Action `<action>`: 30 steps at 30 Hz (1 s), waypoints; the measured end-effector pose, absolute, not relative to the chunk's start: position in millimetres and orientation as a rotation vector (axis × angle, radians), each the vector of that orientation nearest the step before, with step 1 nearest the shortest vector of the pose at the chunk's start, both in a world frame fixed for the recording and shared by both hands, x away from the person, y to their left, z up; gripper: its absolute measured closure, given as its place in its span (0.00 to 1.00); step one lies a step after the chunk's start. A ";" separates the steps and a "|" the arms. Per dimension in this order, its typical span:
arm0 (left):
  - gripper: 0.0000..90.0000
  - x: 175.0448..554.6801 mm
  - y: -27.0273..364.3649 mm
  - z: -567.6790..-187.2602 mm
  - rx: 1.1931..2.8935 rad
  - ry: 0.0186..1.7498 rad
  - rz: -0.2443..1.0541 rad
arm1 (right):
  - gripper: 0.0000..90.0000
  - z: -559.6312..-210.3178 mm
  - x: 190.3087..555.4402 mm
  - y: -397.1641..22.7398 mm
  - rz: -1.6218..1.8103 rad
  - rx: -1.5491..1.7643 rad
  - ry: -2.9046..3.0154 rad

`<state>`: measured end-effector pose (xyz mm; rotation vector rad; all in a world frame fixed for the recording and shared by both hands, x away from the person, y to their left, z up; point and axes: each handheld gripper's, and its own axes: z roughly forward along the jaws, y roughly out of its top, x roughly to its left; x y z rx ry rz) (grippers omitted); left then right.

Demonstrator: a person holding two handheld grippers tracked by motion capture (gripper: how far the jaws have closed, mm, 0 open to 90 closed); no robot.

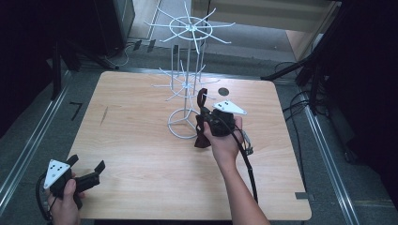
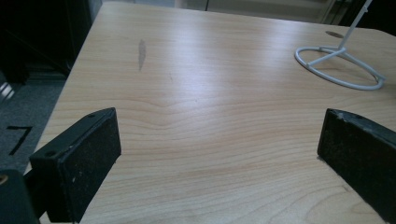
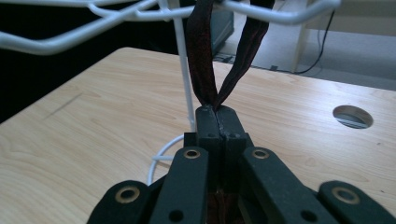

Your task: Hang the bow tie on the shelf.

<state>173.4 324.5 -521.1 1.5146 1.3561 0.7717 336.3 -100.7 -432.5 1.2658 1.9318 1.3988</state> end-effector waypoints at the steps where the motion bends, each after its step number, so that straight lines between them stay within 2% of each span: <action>1: 0.00 173.6 324.0 -521.3 1.526 1.355 0.770 | 1.00 -434.3 337.4 -100.3 1.398 1.271 1.933; 13: 0.00 176.0 323.0 -522.9 1.547 1.352 0.738 | 1.00 -446.7 343.8 -98.2 1.357 1.284 1.927; 15: 0.00 176.1 323.2 -522.9 1.547 1.351 0.734 | 0.97 -447.5 343.9 -98.9 1.344 1.278 1.917; 16: 0.00 176.1 323.2 -522.9 1.547 1.353 0.733 | 0.87 -448.3 343.9 -100.7 1.356 1.274 1.913; 17: 0.00 176.2 323.4 -522.8 1.549 1.354 0.731 | 0.87 -448.3 343.9 -100.7 1.356 1.274 1.913; 21: 0.00 176.8 323.6 -523.0 1.548 1.352 0.720 | 0.47 -447.2 341.2 -106.9 1.371 1.259 1.857; 23: 0.00 176.7 323.6 -523.0 1.551 1.350 0.719 | 0.33 -446.4 340.3 -110.1 1.359 1.270 1.864; 27: 0.00 176.8 323.3 -523.0 1.550 1.352 0.721 | 0.15 -446.7 336.2 -117.6 1.326 1.268 1.883; 30: 0.00 176.8 323.1 -523.0 1.558 1.350 0.718 | 0.14 -446.2 332.2 -124.8 1.342 1.266 1.888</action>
